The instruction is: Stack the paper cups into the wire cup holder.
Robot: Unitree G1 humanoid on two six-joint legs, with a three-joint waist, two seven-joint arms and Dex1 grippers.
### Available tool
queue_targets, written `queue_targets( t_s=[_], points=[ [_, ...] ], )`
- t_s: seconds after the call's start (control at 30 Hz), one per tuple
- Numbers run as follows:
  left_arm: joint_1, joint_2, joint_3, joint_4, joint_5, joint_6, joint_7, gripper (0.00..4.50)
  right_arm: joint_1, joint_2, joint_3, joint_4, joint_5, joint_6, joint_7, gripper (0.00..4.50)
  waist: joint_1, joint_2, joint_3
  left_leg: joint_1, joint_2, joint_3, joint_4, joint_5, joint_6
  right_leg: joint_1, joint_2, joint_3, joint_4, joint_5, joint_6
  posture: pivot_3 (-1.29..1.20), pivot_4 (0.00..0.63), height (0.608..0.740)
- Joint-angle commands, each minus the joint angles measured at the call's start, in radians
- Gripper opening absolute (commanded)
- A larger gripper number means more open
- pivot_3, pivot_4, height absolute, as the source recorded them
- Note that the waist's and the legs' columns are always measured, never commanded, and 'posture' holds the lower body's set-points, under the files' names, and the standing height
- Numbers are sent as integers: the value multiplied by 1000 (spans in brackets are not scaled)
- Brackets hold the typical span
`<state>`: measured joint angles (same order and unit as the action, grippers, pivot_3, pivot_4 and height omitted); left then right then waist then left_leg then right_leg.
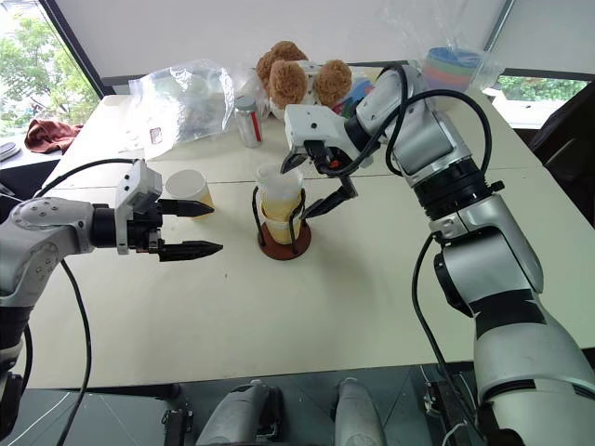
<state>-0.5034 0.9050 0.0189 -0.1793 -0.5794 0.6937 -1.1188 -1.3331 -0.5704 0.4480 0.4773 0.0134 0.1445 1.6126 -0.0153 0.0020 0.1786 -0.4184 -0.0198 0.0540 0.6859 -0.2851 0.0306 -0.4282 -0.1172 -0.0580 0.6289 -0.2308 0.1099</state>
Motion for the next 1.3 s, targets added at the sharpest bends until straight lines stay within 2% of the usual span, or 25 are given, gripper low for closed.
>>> queue_targets(
  t_s=[0.03,0.17,0.27,0.37,0.47,0.53,0.7,0.87,1.17,1.27,1.3],
  points=[
    [-8,5,32,-16,-6,-9,-2,4500,-48,-4,-46,-12,14,1,2,4490,0,0,0,0,0,0,0,0,0,0,0,0,0,0,0,0,150,740],
    [-38,6,58,21,11,-38,15,4500,-92,-34,-139,-39,74,81,-9,4490,1,0,0,0,0,0,0,0,0,0,0,0,0,0,0,0,150,740],
    [-85,4,99,94,74,-136,80,4500,-61,-99,-259,-185,222,315,1,4490,8,0,1,-1,0,-1,0,0,0,0,0,0,0,0,0,0,150,740],
    [-110,48,98,178,150,-233,73,4500,43,-179,-387,-380,377,587,-46,4490,11,-2,0,-1,0,-3,0,0,0,0,-1,-2,-1,0,0,0,150,740],
    [-150,114,11,288,264,-360,-26,4500,194,-227,-508,-583,497,792,-162,4490,6,-3,-1,-1,0,-1,-2,0,0,0,-2,-3,-1,0,0,0,150,740],
    [-227,121,-65,407,345,-468,-100,4500,310,-240,-568,-706,546,879,-249,4490,9,-3,-1,-1,0,1,-1,0,0,0,-2,-3,-2,0,0,0,150,740],
    [-472,40,-199,773,518,-725,-187,4500,553,-200,-671,-909,613,982,-478,4490,23,-3,0,0,0,2,0,0,1,0,-2,-3,0,0,0,0,150,740],
    [-661,-61,-270,1095,634,-870,-231,4500,716,-121,-772,-1052,686,1058,-684,4490,29,-3,-1,-1,-1,2,0,-1,2,0,-1,-3,0,0,0,0,150,740],
    [-766,-145,-314,1295,751,-996,-284,4500,829,-118,-841,-1116,788,1075,-863,4490,27,-5,0,-2,0,3,0,-5,9,0,-2,-4,-2,0,0,0,150,740],
    [-761,-161,-328,1320,782,-1016,-290,3681,837,-127,-846,-1109,808,1059,-895,4500,27,-5,0,-2,0,3,0,-5,9,0,-2,-4,-2,0,0,0,150,740],
    [-760,-164,-331,1327,794,-1025,-287,3181,835,-129,-845,-1105,815,1056,-903,4500,27,-5,0,-2,0,3,1,-5,10,0,-2,-4,-2,0,0,0,150,740]
  ],
)
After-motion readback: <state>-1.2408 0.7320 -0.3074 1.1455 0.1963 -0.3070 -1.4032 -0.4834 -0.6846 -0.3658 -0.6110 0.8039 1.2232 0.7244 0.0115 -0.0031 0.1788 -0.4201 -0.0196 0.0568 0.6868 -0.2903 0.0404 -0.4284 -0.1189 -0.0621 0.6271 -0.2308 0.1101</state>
